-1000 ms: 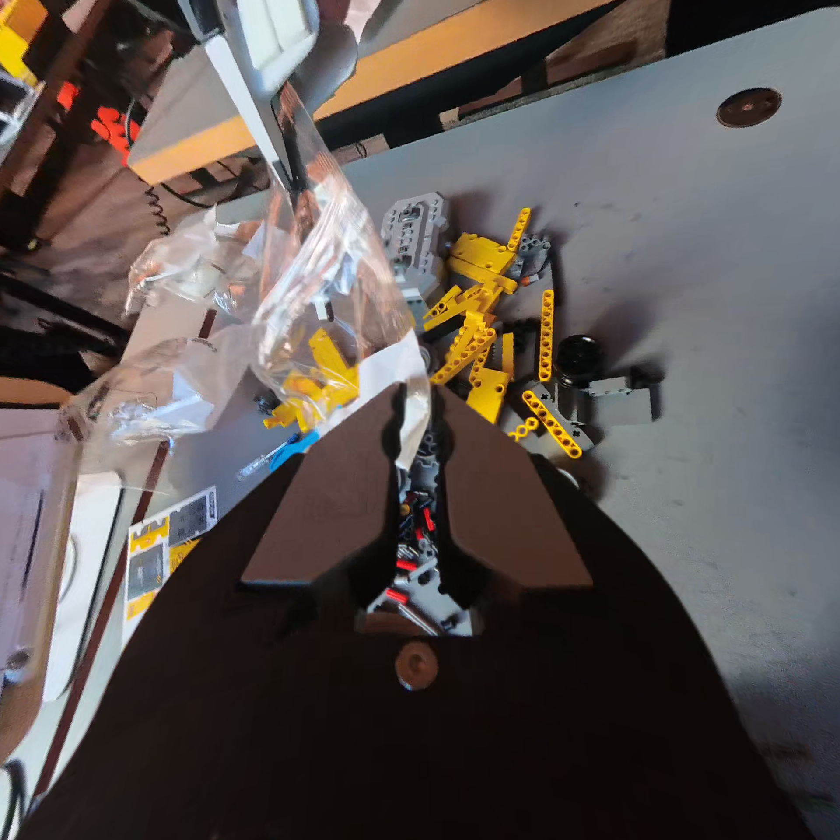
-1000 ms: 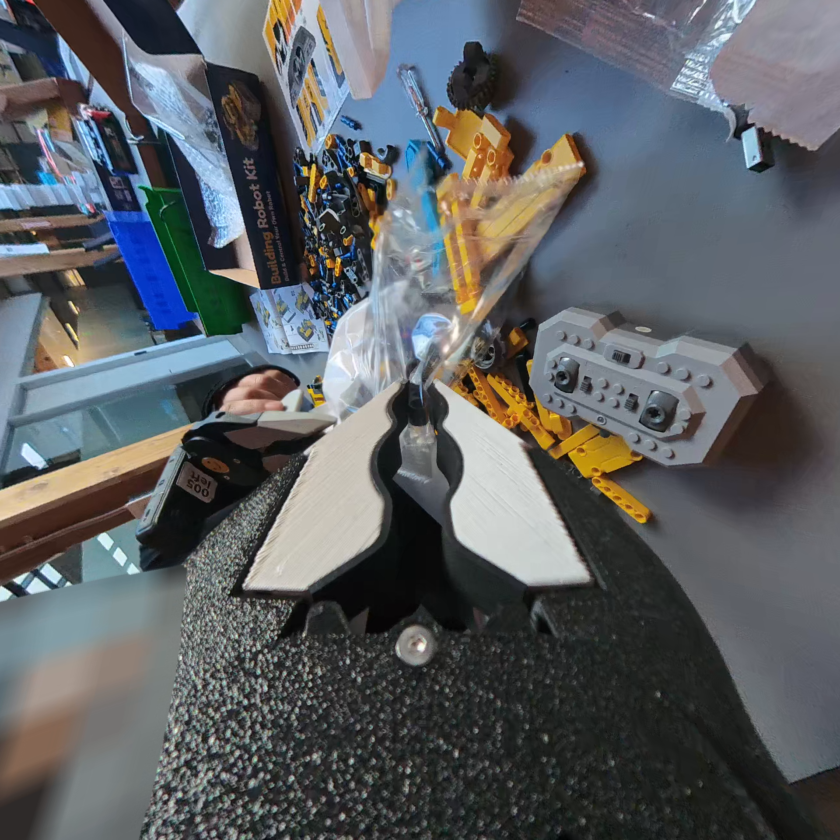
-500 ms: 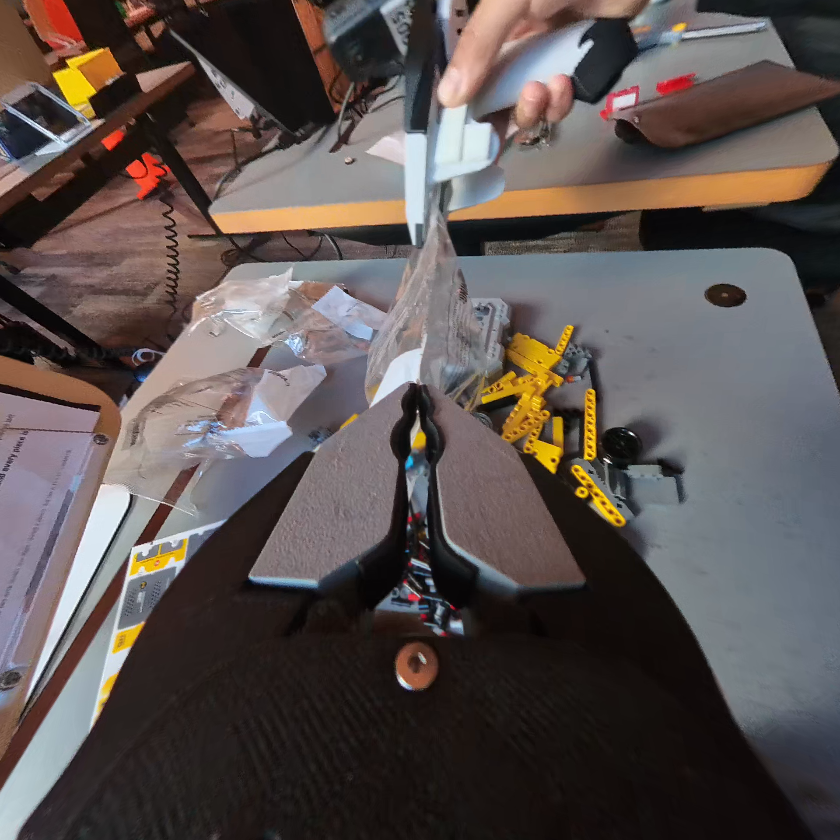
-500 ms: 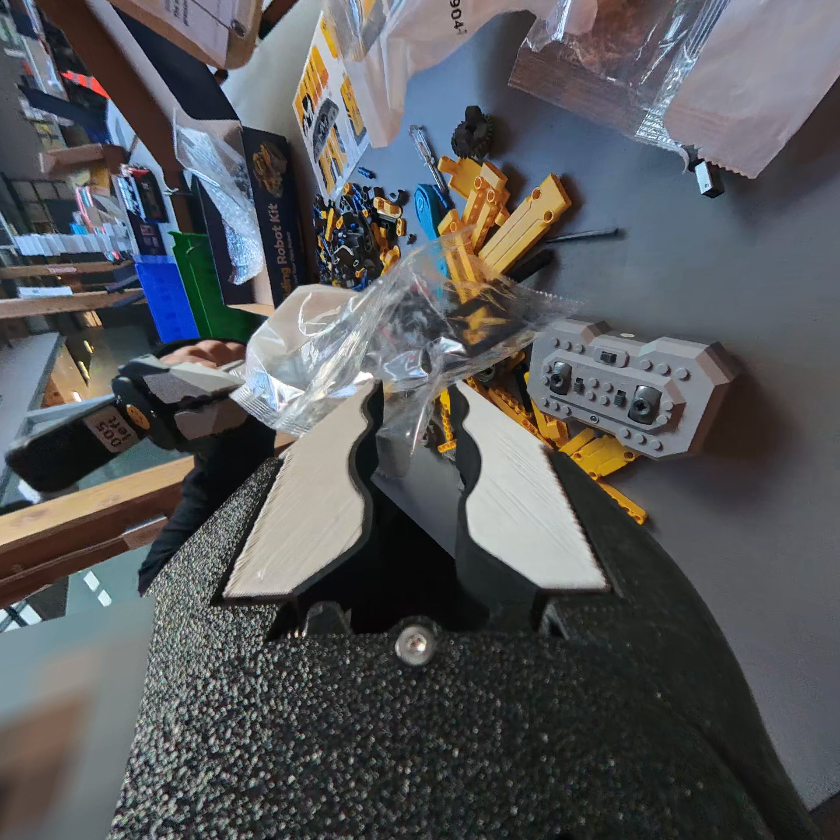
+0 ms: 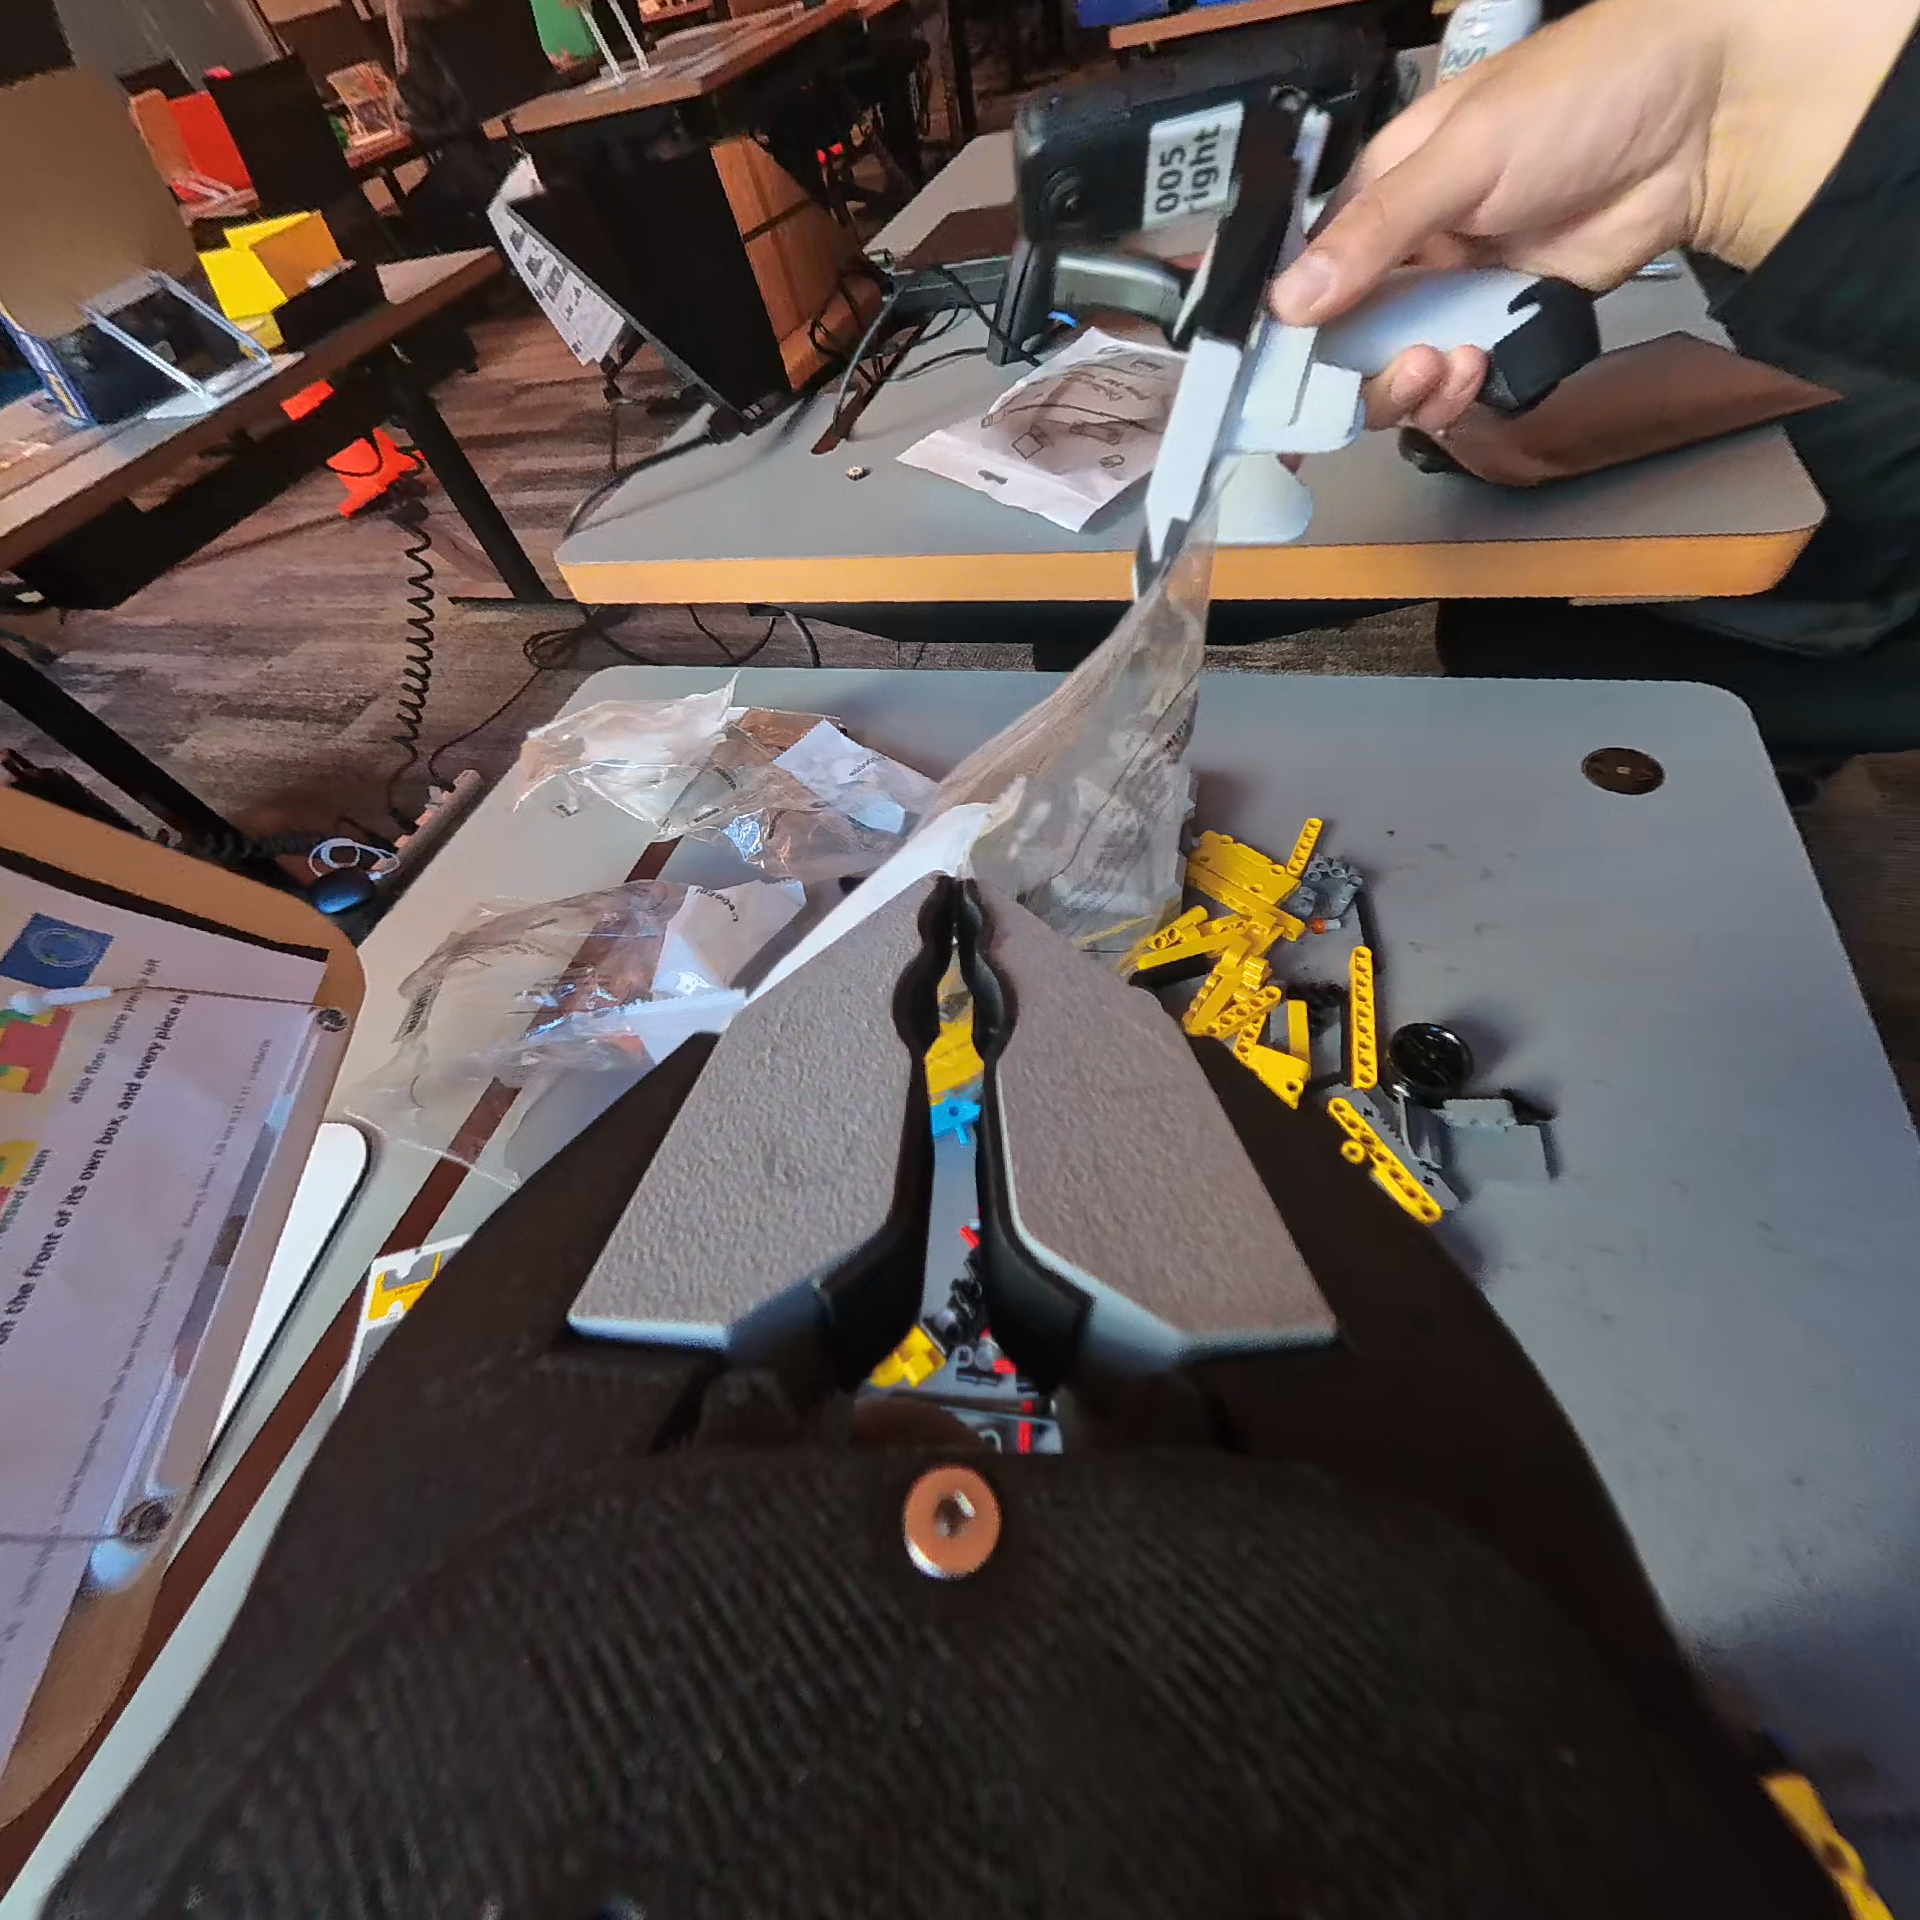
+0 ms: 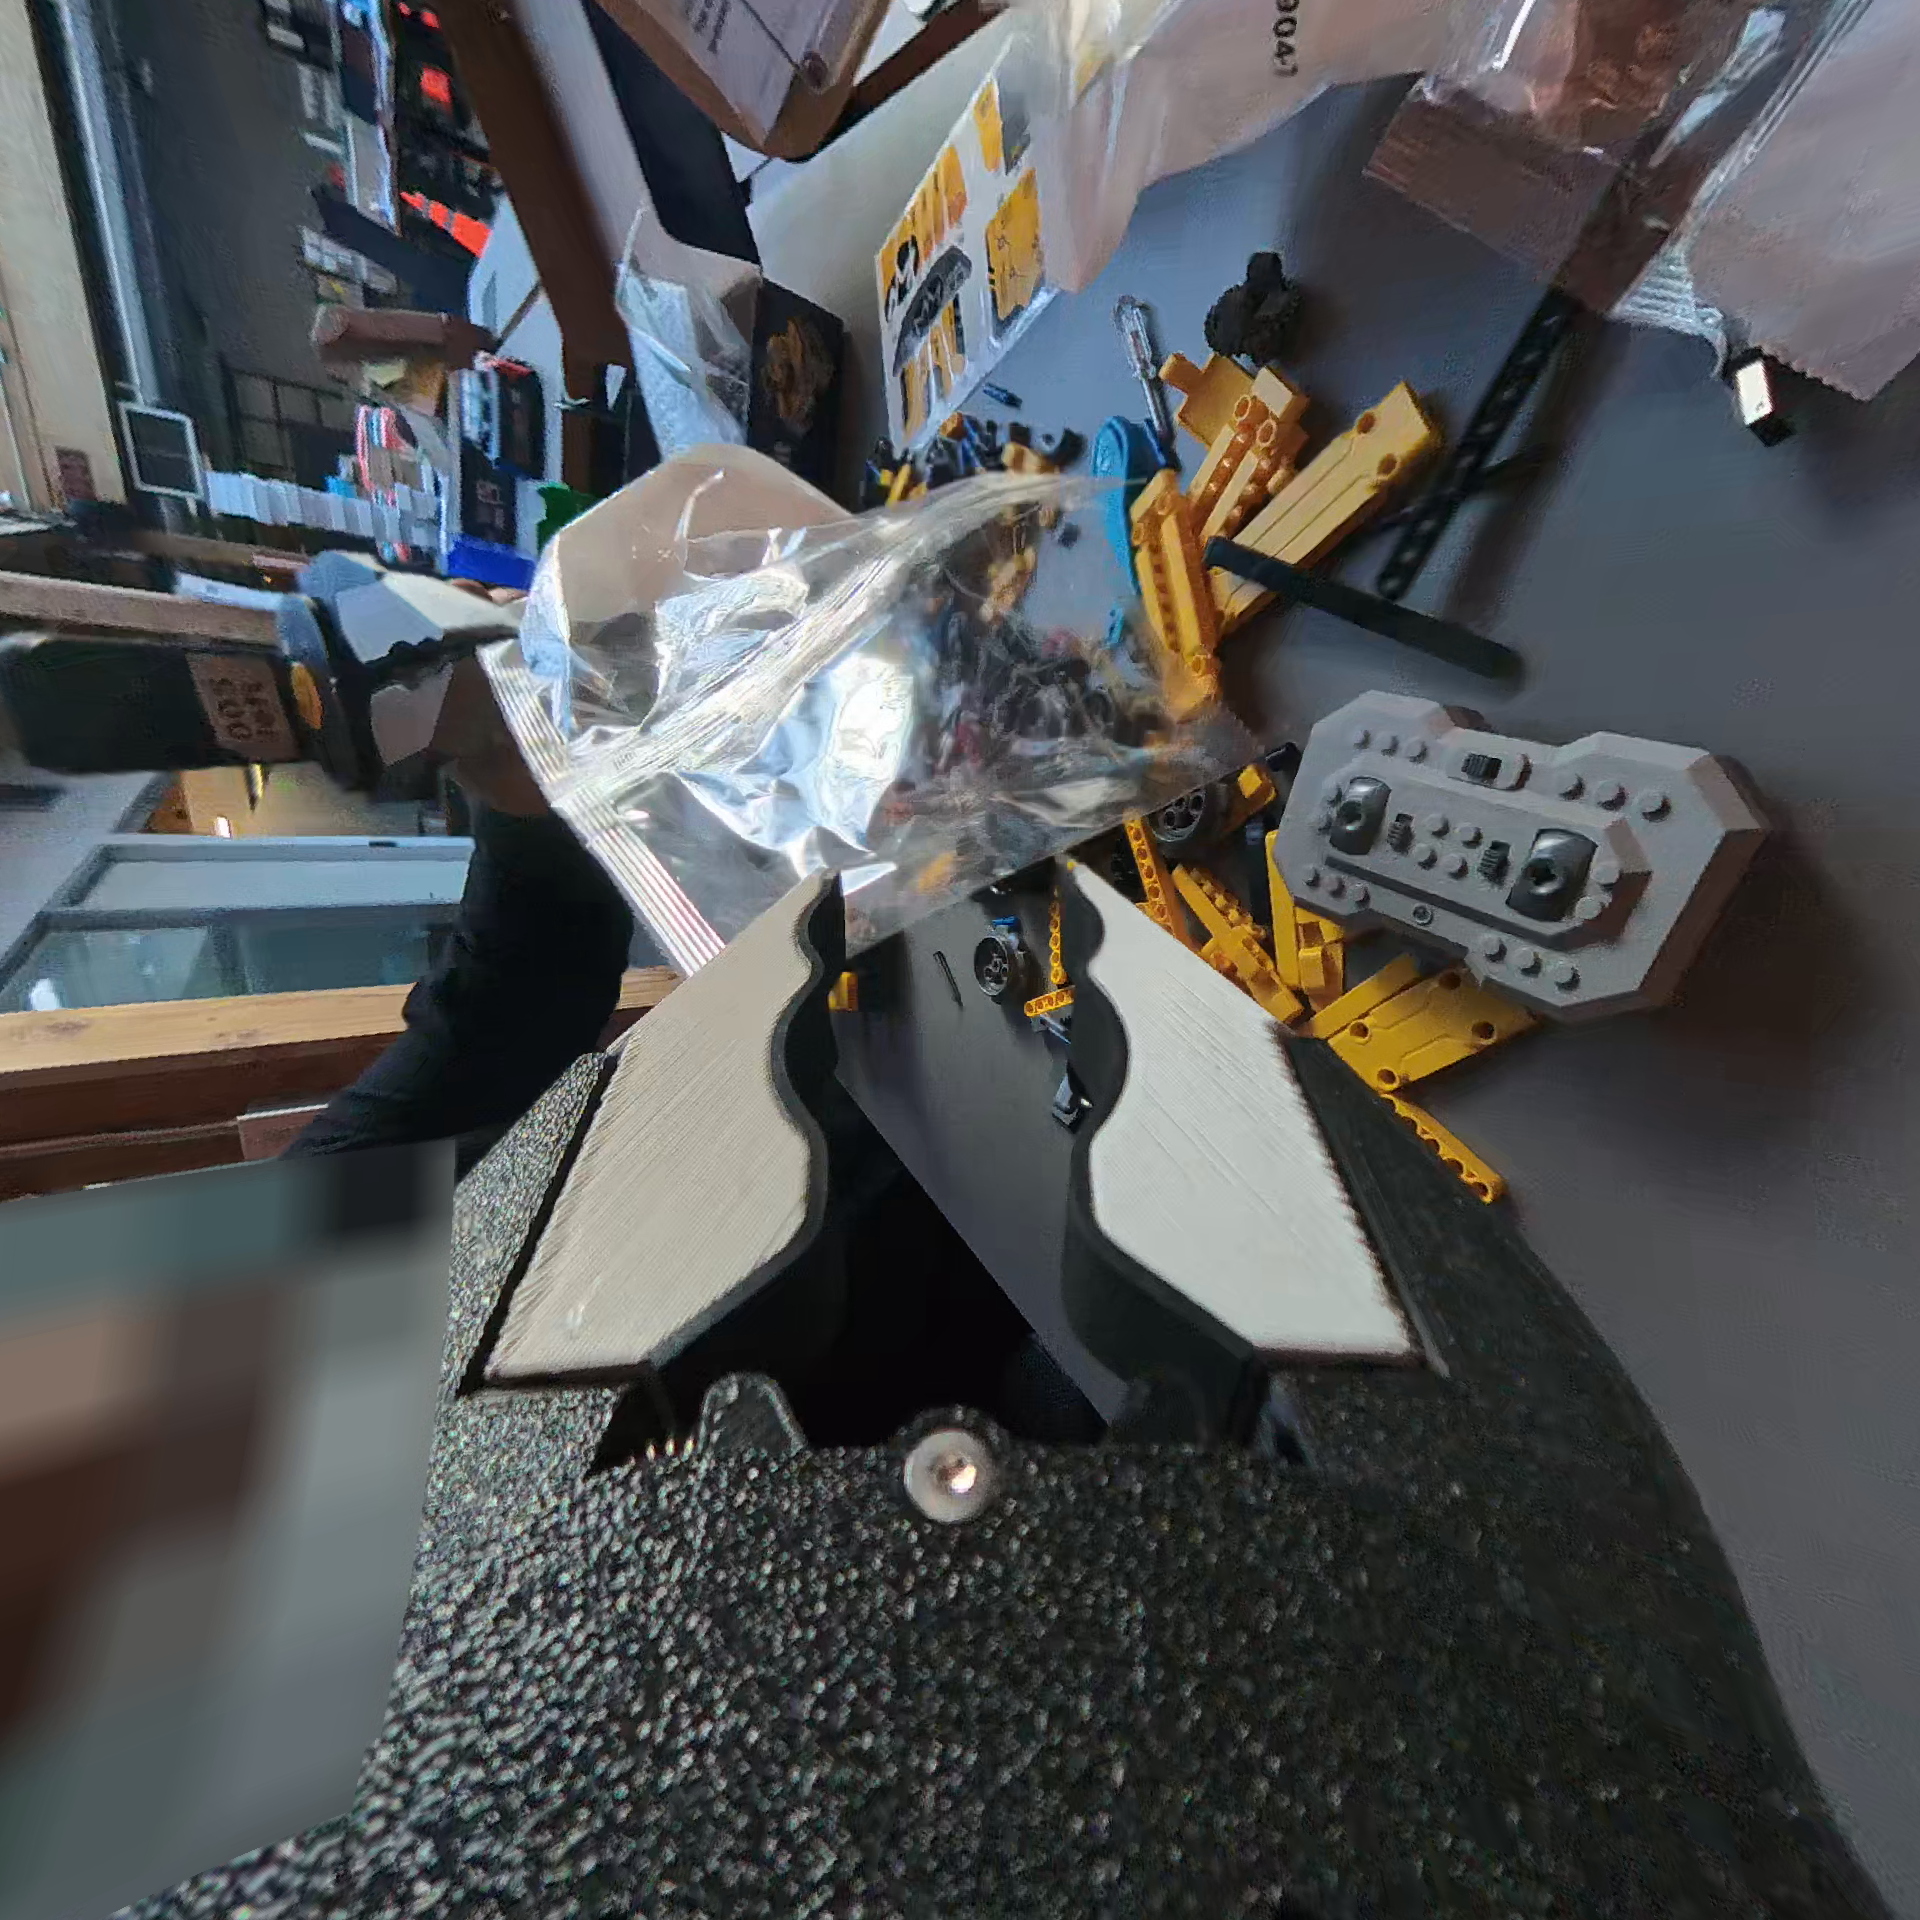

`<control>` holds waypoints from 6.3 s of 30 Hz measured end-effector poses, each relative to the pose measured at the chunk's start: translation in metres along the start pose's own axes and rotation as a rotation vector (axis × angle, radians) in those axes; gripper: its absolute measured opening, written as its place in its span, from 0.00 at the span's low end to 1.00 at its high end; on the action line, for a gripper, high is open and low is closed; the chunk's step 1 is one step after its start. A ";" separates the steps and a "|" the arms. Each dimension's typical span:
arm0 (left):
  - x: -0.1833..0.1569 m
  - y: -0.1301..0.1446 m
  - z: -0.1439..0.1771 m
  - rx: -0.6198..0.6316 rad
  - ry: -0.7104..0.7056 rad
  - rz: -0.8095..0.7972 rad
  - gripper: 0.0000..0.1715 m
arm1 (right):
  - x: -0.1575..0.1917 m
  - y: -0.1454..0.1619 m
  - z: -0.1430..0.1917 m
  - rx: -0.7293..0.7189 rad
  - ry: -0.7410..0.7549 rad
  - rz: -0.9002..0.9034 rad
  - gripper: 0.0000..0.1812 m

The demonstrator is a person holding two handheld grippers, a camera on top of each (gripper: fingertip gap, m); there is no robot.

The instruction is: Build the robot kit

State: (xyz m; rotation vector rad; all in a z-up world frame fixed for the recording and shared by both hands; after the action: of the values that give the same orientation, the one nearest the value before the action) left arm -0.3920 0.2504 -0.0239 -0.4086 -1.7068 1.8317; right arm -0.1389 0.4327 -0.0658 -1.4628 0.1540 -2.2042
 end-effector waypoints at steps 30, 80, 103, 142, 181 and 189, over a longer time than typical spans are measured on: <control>0.097 0.101 0.396 0.392 -0.511 -0.120 0.02 | 0.029 0.083 -0.034 -0.464 -0.304 0.449 0.22; -0.097 0.141 0.295 0.061 -0.405 0.370 0.36 | 0.107 0.108 -0.087 0.028 0.204 1.138 0.04; -0.117 0.158 0.290 0.072 -0.345 0.424 0.35 | -0.011 0.026 -0.108 -0.070 0.742 0.748 0.14; -0.118 0.157 0.291 -0.129 -0.506 0.148 0.39 | 0.074 0.125 -0.132 -0.726 -0.083 1.210 0.27; -0.105 0.157 0.304 -0.228 -0.590 0.208 0.30 | 0.063 0.144 -0.114 -0.809 -0.249 1.249 0.09; -0.103 0.158 0.304 -0.225 -0.582 0.228 0.29 | 0.064 0.144 -0.112 -0.800 -0.241 1.246 0.12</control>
State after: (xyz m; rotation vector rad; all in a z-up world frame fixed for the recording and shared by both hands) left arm -0.5266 -0.0533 -0.1573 -0.1662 -2.3540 2.0617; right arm -0.2110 0.2589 -0.1103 -1.3287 1.5134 -0.9248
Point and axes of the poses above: each gripper's, where its closed fingertips meet, z back along the fingers, y out of its underside, x = y × z across the jaws, the point moved 8 cm from there along z, back along the fingers, and after that the axes turned 13 degrees about -x, right-handed, at the moved point
